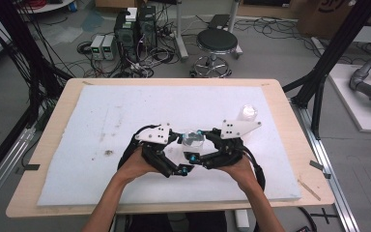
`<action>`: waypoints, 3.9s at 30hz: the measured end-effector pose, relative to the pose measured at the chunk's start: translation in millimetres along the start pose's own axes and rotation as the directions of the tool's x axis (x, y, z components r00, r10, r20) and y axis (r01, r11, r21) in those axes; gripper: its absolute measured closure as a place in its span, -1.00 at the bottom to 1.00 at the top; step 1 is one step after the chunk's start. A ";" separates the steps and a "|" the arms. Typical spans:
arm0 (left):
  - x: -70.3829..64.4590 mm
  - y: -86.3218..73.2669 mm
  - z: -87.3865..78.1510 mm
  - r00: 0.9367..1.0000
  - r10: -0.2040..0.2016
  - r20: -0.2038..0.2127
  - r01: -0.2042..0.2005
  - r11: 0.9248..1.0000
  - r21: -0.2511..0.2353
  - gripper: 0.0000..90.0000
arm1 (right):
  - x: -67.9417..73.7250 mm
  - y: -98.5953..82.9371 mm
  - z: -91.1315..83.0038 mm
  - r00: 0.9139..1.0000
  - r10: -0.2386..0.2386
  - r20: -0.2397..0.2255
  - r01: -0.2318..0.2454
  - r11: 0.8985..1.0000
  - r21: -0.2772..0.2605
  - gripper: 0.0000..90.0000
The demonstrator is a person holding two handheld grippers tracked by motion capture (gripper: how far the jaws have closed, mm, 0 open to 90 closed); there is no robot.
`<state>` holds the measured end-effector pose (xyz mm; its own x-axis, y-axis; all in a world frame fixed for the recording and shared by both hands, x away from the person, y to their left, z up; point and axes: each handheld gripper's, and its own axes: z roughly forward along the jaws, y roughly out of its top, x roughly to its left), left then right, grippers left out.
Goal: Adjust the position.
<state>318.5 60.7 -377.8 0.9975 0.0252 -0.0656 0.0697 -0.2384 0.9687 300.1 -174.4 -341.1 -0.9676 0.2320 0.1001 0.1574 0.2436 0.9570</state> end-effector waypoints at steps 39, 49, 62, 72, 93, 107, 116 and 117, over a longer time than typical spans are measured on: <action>-2.3 -7.5 0.3 0.999 0.017 -0.038 -0.019 0.998 -0.055 -0.31 | -2.1 -4.7 0.1 1.000 0.018 -0.020 -0.019 0.999 -0.039 -0.15; -2.0 -7.7 0.5 0.999 0.017 -0.038 -0.019 0.999 -0.045 -0.26 | -2.7 -5.6 0.2 1.000 0.020 -0.023 -0.021 0.999 -0.037 -0.15; -2.9 -6.6 -10.1 0.999 0.015 -0.050 -0.014 1.000 0.025 -0.26 | 2.3 -4.5 0.8 1.000 -0.012 -0.002 0.013 0.999 0.048 -0.59; -1.3 6.9 -30.1 0.999 0.038 -0.025 -0.028 0.950 0.312 -0.26 | 3.9 3.1 -2.7 0.999 -0.046 -0.018 0.048 0.981 0.186 -0.59; -2.8 25.5 -14.4 0.996 0.065 0.055 -0.085 0.690 0.719 -0.26 | 6.2 30.3 16.6 0.986 -0.118 -0.115 0.161 0.836 0.524 -0.59; -3.9 25.1 -4.1 0.994 0.079 0.075 -0.108 0.645 0.757 -0.26 | 7.9 28.1 29.6 0.982 -0.125 -0.139 0.184 0.779 0.600 -0.59; -3.5 25.4 -2.6 0.993 0.079 0.084 -0.115 0.646 0.755 -0.25 | 8.8 27.2 32.6 0.982 -0.133 -0.138 0.189 0.779 0.598 -0.50; -3.6 25.3 -2.5 0.994 0.077 0.081 -0.112 0.646 0.755 -0.25 | 8.4 27.1 33.0 0.981 -0.132 -0.140 0.190 0.777 0.599 -0.50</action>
<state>316.6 57.1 -352.5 0.9973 -0.0720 -0.0102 -0.0597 -0.8900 0.4520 302.7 -134.8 -323.4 -0.9979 0.0635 0.0098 0.0567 0.7980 0.6000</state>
